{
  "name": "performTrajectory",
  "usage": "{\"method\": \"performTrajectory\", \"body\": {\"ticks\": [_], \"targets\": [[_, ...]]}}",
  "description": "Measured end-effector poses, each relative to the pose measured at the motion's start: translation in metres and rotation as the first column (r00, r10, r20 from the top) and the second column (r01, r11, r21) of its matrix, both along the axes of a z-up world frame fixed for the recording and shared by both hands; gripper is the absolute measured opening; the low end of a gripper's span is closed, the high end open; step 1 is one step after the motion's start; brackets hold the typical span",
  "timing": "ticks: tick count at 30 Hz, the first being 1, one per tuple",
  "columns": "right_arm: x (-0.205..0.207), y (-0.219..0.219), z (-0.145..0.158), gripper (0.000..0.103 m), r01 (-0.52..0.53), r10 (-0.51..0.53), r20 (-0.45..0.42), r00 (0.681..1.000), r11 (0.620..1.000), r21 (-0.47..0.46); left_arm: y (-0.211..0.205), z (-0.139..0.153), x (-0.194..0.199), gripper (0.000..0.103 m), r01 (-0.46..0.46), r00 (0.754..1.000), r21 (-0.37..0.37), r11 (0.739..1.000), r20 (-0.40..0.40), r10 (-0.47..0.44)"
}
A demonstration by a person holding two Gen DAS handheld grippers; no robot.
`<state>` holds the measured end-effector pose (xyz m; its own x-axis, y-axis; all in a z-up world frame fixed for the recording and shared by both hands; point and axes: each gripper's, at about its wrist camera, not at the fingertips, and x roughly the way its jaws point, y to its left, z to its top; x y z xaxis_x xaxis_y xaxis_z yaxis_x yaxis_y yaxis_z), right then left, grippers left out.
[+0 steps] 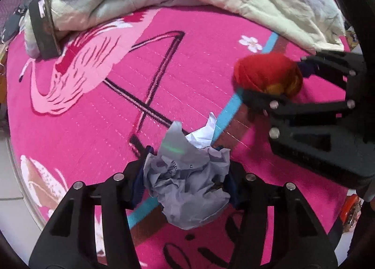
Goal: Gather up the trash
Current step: 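Grasp the crumpled paper with the left tool while the right tool grasps the red knit ball, then carry the crumpled paper and red knit ball over to the black bin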
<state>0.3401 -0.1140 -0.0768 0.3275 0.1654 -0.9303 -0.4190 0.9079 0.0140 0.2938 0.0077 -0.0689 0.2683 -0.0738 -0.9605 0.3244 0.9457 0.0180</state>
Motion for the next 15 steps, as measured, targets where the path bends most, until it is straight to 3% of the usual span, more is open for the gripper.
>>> {"method": "performTrajectory", "body": {"ticks": [15], "targets": [[-0.122,-0.067,0.023,0.050,0.175,-0.173,-0.038,0.984,0.983,0.059,-0.051,0.026,-0.083,0.055,0.096,0.995,0.006,0.995,0.004,-0.096]]}}
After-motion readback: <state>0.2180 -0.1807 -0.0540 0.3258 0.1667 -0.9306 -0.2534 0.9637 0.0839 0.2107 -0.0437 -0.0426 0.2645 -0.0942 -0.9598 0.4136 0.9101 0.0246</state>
